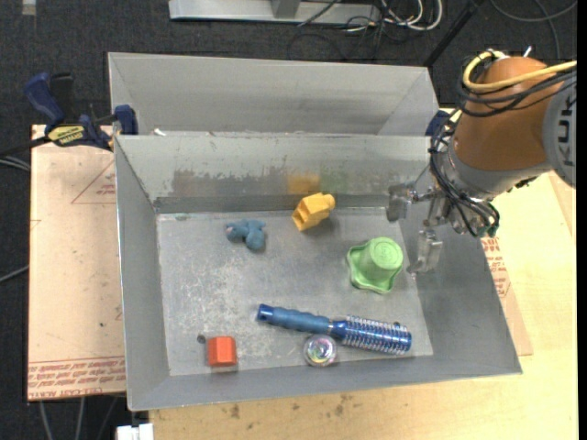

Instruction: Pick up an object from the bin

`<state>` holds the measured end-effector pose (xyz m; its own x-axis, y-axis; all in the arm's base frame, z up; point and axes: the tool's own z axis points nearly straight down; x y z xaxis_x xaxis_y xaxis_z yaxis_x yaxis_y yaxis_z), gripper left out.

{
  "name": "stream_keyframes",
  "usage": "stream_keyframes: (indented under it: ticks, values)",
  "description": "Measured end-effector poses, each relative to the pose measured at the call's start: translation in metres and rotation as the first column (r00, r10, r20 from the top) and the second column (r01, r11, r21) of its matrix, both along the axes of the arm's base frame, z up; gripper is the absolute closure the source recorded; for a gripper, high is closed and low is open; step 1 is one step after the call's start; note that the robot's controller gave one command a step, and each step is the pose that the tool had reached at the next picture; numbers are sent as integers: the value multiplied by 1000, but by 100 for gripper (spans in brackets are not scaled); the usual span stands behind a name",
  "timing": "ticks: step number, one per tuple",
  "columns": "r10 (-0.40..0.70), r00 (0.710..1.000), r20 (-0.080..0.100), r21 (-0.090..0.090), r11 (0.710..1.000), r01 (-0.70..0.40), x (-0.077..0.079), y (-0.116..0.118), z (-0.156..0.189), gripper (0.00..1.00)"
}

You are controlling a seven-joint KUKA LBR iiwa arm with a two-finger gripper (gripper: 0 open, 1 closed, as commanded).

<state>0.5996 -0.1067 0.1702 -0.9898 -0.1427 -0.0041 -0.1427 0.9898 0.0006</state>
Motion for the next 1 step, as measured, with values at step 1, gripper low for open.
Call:
stream_keyframes:
  ticks: [1]
  values:
    - [-166,986,-8,0,986,166,7,19,-103,0]
